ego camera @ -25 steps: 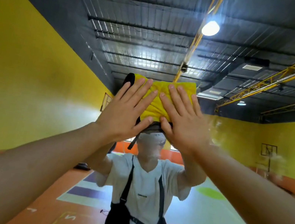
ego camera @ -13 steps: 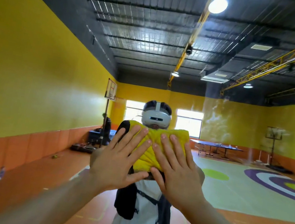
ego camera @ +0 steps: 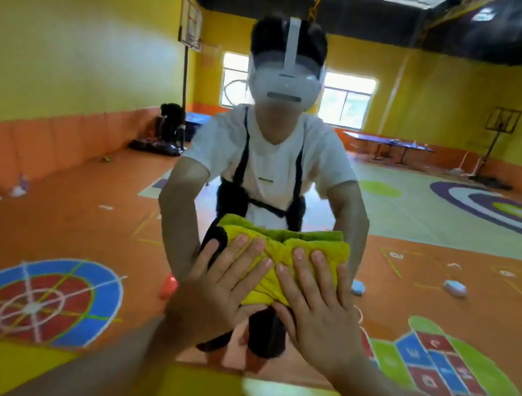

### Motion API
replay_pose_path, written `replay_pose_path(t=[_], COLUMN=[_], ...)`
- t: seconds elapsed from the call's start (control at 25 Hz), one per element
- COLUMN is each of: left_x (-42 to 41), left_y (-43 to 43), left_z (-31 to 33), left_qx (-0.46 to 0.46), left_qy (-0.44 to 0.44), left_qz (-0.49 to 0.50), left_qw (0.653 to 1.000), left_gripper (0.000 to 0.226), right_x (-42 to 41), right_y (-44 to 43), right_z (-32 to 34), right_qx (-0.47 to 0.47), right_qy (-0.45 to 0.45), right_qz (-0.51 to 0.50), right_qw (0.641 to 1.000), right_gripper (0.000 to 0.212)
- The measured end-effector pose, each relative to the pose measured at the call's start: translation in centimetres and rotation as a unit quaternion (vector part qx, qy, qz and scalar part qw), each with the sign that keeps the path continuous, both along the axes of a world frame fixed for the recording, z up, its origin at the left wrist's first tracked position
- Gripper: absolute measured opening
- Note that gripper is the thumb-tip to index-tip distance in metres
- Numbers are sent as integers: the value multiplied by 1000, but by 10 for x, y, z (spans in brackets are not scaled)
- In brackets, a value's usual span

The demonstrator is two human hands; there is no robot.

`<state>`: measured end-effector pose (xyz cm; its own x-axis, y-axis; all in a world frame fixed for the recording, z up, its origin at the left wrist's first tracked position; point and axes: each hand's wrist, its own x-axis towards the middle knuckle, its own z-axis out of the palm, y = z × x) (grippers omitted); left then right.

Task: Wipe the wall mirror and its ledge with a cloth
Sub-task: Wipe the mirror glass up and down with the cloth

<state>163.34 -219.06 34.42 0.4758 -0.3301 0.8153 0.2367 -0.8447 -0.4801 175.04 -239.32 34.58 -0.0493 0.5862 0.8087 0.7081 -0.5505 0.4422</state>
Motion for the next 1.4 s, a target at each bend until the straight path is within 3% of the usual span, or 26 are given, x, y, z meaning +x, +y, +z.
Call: replay_pose_path(t=[0.2, 0.44, 0.56, 0.68, 0.84, 1.04, 1.24, 1.4], left_x=[-5, -14, -16, -26, -41, -22, 8, 18], left_y=[-10, -20, -18, -20, -44, -67, -77, -84], left_z=[-144, -318, -386, -428, -445, -445, -432, -387], left_qx=[0, -29, -9, -40, -123, -140, -38, -60], left_qy=[45, 140, 166, 226, 316, 344, 325, 295], left_qz=[13, 2, -18, -69, -95, -109, -78, -47], left_qw=[999, 990, 986, 971, 936, 922, 942, 952], left_gripper=[69, 74, 70, 71, 72, 68, 68, 85], right_x=[-2, -6, -5, 0, 3, 19, 54, 59], right_y=[-17, -39, -50, -63, -78, -107, -143, -144], right_z=[-147, -307, -370, -422, -448, -445, -427, -373], right_qx=[-50, -116, -152, -211, -250, -235, -261, -249], right_qy=[30, 85, 117, 130, 154, 139, 40, -5], right_qz=[-5, 7, 20, 34, 56, 45, 6, -36], right_qw=[998, 990, 981, 968, 954, 961, 964, 968], right_gripper=[69, 66, 51, 54, 53, 47, 57, 67])
